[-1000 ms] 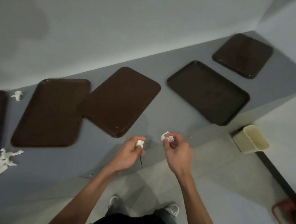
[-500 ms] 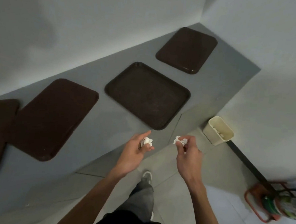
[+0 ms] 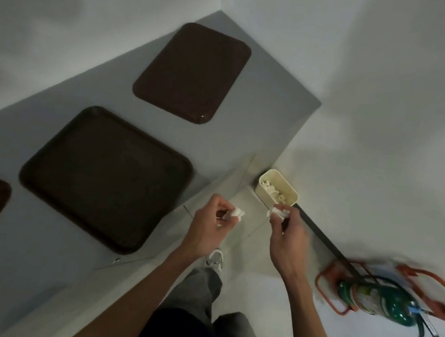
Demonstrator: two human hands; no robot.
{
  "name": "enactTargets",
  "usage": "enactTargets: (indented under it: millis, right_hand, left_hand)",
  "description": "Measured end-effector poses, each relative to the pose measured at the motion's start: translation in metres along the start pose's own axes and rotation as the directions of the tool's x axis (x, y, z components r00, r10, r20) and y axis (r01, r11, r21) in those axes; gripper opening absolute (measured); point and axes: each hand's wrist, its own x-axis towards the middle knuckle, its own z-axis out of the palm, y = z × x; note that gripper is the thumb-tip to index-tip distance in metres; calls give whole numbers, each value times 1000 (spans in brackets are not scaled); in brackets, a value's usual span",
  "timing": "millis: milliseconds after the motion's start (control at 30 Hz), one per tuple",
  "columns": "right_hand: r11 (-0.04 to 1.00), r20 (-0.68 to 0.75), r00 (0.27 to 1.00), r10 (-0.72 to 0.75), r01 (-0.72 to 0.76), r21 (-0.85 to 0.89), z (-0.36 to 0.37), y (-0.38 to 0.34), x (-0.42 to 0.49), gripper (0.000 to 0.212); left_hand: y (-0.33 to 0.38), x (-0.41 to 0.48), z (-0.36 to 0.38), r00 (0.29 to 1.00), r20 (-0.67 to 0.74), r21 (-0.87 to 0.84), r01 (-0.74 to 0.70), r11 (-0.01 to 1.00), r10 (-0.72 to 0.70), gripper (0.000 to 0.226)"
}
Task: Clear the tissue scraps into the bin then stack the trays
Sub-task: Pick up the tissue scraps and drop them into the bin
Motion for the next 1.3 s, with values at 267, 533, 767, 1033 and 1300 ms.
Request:
enactTargets:
  millis: [267,533,767,1033,1300]
  right_hand:
    - [985,-57,984,170,-169,28,-33,90,131,21]
    - [930,32,934,355,-356,90,12,221,254,26]
    - [925,133,916,379,-377,-40,62,353,348,24]
    - [917,322,884,340,-236,-321,125,461,413,46]
    - [933,411,871,270,-132,-334,123,478,438,51]
  left_hand:
    - [15,105,86,1000,1,-7,19,1000,-19,18]
    - [-48,206,182,963,-132,-70,226,972,-234,23]
    - [-118,299,283,912,-215,-156,321,934,-349,22]
    - [-192,378,345,884,-270,-34,388,921,-383,20]
    - [-226,440,391,844,-260,40,495,868,-469,32]
